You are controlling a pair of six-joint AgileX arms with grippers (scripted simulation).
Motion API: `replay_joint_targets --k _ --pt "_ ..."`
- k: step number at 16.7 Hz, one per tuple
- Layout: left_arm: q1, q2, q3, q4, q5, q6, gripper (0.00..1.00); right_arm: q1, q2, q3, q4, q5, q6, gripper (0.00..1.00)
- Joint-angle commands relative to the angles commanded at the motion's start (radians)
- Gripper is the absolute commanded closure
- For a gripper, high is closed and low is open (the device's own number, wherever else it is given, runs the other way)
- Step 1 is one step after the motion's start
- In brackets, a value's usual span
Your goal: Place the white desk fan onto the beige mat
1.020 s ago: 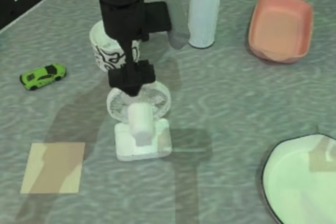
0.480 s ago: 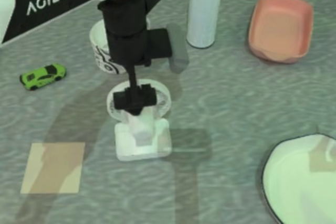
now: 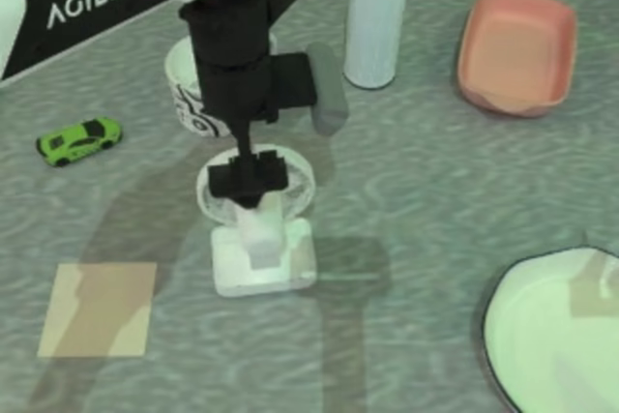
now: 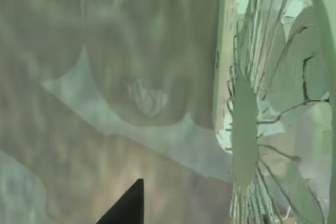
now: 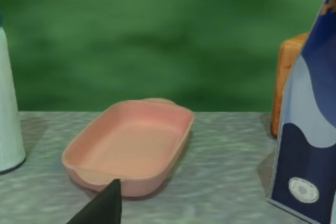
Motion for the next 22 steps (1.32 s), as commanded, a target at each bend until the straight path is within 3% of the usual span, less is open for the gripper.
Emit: replay_joint_targets --k 9,19,22 --pt "0.0 0.0 0.0 0.0 0.0 0.0 0.98 0.0 0.0 0.0 0.0 0.0 0.0 0.0" --pt "0.0 -0.009 -0.001 -0.004 0.002 0.0 1.0 0.0 0.0 0.0 0.0 0.0 0.0 0.0" --pt "0.004 0.0 0.071 -0.072 0.001 0.002 1.0 0.0 0.0 0.0 0.0 0.0 0.0 0.0"
